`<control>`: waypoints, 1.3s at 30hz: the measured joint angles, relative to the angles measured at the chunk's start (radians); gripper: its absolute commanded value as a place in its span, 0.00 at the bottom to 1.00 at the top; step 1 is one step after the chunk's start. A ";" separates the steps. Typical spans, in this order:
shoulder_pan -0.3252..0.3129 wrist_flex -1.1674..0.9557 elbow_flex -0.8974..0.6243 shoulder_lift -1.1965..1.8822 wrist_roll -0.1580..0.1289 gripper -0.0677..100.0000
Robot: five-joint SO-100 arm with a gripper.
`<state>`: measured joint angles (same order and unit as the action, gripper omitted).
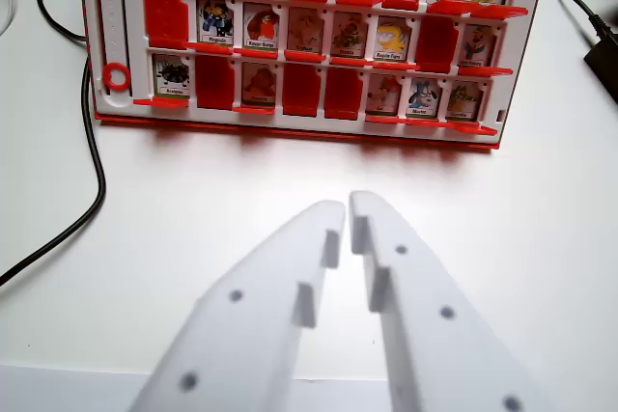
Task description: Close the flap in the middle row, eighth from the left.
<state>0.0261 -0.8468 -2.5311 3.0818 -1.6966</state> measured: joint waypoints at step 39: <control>-0.334 0.433 0.018 -0.607 -0.025 0.00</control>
<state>-0.3083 -0.4142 -2.5127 2.4743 -1.7211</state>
